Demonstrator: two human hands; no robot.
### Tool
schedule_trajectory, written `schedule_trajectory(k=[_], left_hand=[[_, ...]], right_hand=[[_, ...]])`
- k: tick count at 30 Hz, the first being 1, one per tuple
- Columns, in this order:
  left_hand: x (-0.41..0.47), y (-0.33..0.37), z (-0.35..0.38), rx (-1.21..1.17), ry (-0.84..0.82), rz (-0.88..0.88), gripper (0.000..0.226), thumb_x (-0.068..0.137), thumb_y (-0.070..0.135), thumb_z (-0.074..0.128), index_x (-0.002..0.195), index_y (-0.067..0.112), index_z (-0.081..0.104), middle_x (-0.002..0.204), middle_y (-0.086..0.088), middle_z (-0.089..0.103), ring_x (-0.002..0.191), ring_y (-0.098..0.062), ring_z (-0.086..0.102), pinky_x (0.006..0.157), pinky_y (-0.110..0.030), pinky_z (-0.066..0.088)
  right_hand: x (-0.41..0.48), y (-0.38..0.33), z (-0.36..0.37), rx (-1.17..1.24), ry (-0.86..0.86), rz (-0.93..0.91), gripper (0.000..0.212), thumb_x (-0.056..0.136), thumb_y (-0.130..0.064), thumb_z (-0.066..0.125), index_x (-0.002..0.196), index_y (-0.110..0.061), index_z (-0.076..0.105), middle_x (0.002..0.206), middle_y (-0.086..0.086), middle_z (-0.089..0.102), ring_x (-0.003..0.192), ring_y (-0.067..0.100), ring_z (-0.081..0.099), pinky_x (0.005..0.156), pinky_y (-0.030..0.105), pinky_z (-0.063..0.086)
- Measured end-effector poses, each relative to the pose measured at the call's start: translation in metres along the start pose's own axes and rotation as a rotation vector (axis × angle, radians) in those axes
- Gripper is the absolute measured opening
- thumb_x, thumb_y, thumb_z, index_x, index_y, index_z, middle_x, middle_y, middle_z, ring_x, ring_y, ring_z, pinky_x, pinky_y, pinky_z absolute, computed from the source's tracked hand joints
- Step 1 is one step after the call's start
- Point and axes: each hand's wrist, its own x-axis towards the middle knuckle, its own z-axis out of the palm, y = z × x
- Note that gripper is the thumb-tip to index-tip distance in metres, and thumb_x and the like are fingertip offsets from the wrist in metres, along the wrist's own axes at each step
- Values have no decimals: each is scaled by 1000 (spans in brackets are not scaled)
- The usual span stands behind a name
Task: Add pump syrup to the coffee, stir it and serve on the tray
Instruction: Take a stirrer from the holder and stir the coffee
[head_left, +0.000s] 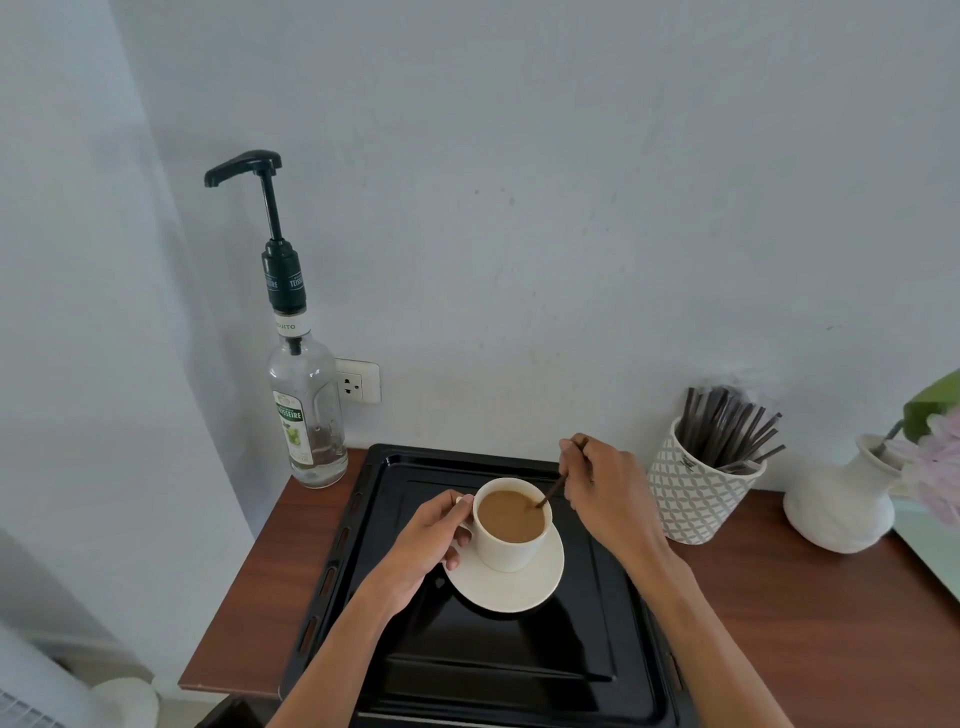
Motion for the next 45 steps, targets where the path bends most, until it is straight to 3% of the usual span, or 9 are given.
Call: schedule_trajectory(k=[3, 7, 12, 15, 22, 31, 37, 41, 45], left_hand=[[1, -1, 0, -4, 8, -3, 37, 103, 34, 51, 102, 0, 64, 79, -2, 58, 63, -10, 49, 50, -23, 37], [2, -2, -1, 4, 6, -6, 36, 103, 37, 52, 98, 5, 67, 78, -1, 59, 64, -10, 49, 51, -24, 38], [3, -4, -3, 23, 4, -12, 36, 102, 41, 52, 96, 9, 68, 75, -2, 57, 63, -14, 47, 52, -24, 39], [4, -4, -3, 15, 5, -10, 35, 101, 41, 53, 94, 9, 67, 75, -2, 57, 62, -13, 47, 52, -24, 38], [3, -4, -2, 13, 0, 2, 36, 103, 37, 51, 98, 4, 66, 75, 0, 59, 61, -10, 49, 51, -23, 39], [1, -2, -1, -7, 4, -2, 37, 102, 37, 53, 98, 3, 65, 77, 1, 59, 63, -9, 50, 50, -23, 38], [0, 1, -1, 25, 1, -13, 34, 102, 38, 52, 100, 7, 68, 78, -4, 57, 64, -15, 47, 53, -24, 38], [-3, 4, 1, -8, -1, -20, 32, 103, 33, 52, 96, 5, 66, 71, 5, 59, 60, -6, 50, 49, -21, 38], [-5, 4, 2, -9, 17, -11, 33, 103, 32, 53, 96, 3, 66, 73, 4, 58, 61, -5, 50, 48, -22, 37]], right_hand=[[-6, 5, -2, 43, -34, 26, 41, 106, -33, 47, 69, -19, 58, 55, 8, 65, 51, 23, 63, 57, 45, 54], [-10, -6, 15, 287, -128, 89, 39, 107, -30, 48, 74, -16, 64, 62, 7, 72, 53, 13, 67, 57, 24, 51], [-2, -10, 12, 106, -29, 27, 35, 107, -29, 47, 79, -14, 63, 63, 3, 70, 61, 20, 69, 67, 44, 59], [-4, -1, 0, -30, 17, 32, 39, 106, -32, 47, 74, -15, 59, 57, 4, 65, 55, 24, 63, 60, 49, 56], [-14, -7, 15, 263, -128, 78, 37, 107, -30, 47, 76, -18, 64, 64, 2, 73, 56, 14, 69, 58, 25, 52], [-11, 1, -1, -43, 53, 37, 38, 106, -32, 47, 72, -18, 59, 58, 2, 66, 55, 18, 64, 61, 48, 56], [-19, -7, 16, 232, -66, 95, 35, 106, -25, 48, 75, -19, 64, 64, 2, 72, 59, 15, 68, 66, 40, 58], [-12, -11, 15, 70, 9, 47, 32, 106, -27, 48, 81, -19, 65, 65, -3, 71, 64, 14, 69, 66, 40, 57], [-16, -6, 3, -79, 78, 28, 35, 107, -27, 48, 76, -15, 60, 50, -7, 54, 45, 10, 50, 47, 32, 42]])
